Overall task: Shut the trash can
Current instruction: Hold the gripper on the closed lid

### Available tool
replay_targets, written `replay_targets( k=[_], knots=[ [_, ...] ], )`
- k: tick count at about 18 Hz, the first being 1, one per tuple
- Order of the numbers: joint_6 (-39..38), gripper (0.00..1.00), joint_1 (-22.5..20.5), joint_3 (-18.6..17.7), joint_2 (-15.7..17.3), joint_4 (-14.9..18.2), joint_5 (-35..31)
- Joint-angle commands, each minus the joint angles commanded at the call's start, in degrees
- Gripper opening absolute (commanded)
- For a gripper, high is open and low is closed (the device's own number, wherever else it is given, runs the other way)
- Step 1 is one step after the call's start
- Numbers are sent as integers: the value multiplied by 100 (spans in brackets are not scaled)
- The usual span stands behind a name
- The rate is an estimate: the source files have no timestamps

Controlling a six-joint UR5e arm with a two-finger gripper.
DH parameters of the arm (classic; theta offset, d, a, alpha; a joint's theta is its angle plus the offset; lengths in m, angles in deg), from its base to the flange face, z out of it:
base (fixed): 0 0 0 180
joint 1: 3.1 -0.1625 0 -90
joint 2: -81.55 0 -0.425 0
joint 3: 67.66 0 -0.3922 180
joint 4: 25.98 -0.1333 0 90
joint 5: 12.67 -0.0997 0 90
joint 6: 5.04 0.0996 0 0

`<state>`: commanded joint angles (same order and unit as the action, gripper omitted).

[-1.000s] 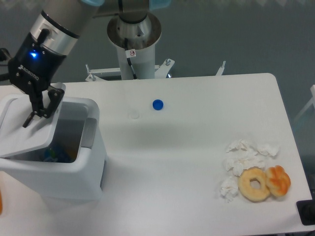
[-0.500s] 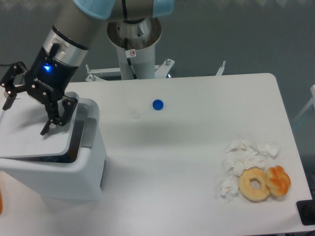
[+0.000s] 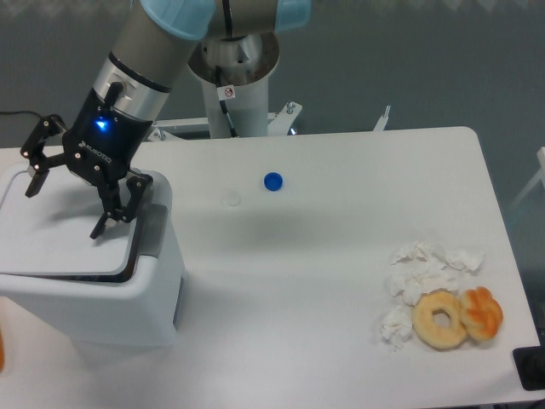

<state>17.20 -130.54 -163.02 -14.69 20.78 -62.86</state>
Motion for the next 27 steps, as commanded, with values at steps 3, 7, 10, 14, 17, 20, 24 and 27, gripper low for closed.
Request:
replay_targets(
  k=[3,7,10,14,17,20,24,27],
  knots=[
    [0,100,-44,-61,35,0,-122],
    [158,100,-53,-97,35,0,-237],
    [228,100,-53,-106,35,0,-237],
    [246,100,-44,-114,35,0,-237],
    [246,100,-35,-114,27,0,-246],
    [246,100,-35,-141,26,0,-237],
    [246,100,-35,-150,18,0,-237],
    [394,100,-35,-158,18,0,-237]
  ],
)
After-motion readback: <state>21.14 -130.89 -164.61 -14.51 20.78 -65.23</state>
